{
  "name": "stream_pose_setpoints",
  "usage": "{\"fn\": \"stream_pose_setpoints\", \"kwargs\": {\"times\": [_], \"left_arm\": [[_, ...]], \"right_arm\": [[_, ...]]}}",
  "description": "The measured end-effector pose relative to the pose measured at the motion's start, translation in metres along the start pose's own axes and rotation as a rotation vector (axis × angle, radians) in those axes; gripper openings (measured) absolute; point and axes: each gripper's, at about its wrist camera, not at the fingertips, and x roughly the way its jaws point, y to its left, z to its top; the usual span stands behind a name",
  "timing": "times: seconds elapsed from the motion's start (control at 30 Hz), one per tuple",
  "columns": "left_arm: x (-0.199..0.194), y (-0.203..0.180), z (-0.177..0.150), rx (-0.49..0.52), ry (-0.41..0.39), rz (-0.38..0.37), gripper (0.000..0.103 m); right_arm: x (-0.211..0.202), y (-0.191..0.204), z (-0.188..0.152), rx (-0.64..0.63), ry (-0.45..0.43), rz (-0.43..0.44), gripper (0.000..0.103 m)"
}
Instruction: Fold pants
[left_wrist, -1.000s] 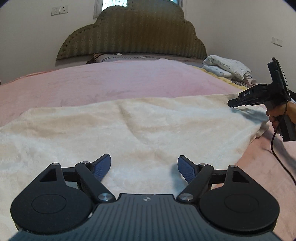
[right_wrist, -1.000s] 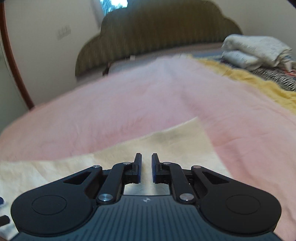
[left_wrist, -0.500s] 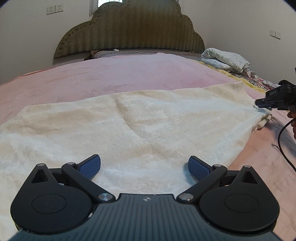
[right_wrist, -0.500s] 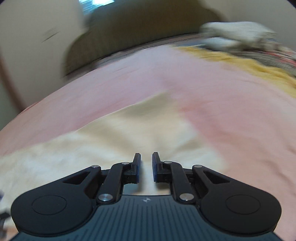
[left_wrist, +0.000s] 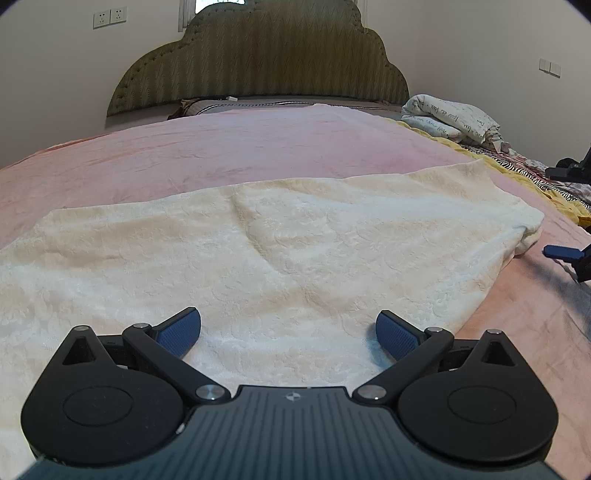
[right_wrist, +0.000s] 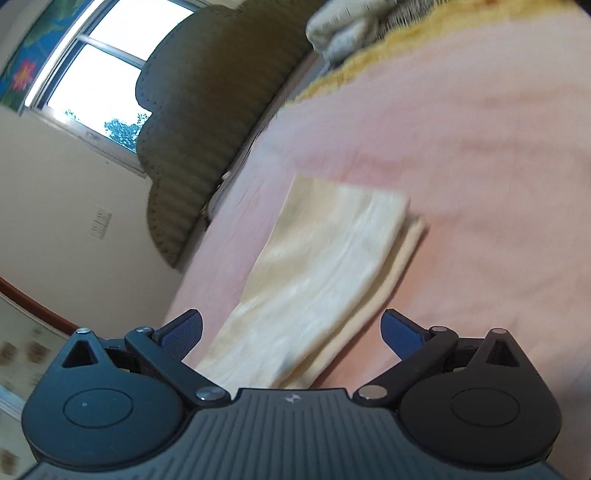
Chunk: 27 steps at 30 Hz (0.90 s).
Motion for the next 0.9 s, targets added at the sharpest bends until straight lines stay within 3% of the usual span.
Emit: {"fn": "stream_pose_setpoints", "kwargs": {"times": [0.13, 0.37, 0.5, 0.53, 0.57, 0.63, 0.7, 0.77, 0.9], "left_arm": [[0.0, 0.0, 0.0, 0.0, 0.0, 0.0, 0.103], [0.001, 0.0, 0.0, 0.001, 0.001, 0.0, 0.103], [0.0, 0.0, 0.0, 0.001, 0.001, 0.001, 0.103], [0.0, 0.0, 0.0, 0.001, 0.001, 0.0, 0.103], [0.0, 0.0, 0.0, 0.0, 0.001, 0.0, 0.103], [0.0, 0.0, 0.0, 0.0, -0.001, 0.0, 0.103], [0.0, 0.001, 0.0, -0.008, -0.008, -0.004, 0.102], [-0.003, 0.002, 0.003, -0.025, -0.025, -0.005, 0.099], [-0.001, 0.008, 0.028, -0.155, -0.025, -0.163, 0.1]], "right_arm": [[0.015, 0.0, -0.014, -0.012, 0.018, -0.021, 0.103], [0.045, 0.004, 0.0, -0.068, -0.111, -0.019, 0.103], [0.066, 0.006, 0.016, -0.103, -0.142, -0.015, 0.102], [0.072, 0.007, 0.019, -0.122, -0.146, -0.018, 0.097], [0.076, 0.006, 0.022, -0.136, -0.145, -0.041, 0.082], [0.084, 0.001, 0.028, -0.139, -0.114, -0.071, 0.028], [0.086, -0.016, 0.032, -0.063, -0.097, -0.042, 0.014], [0.083, -0.022, 0.033, -0.05, -0.089, -0.018, 0.012], [0.074, 0.006, 0.027, -0.248, -0.11, -0.062, 0.012]]}}
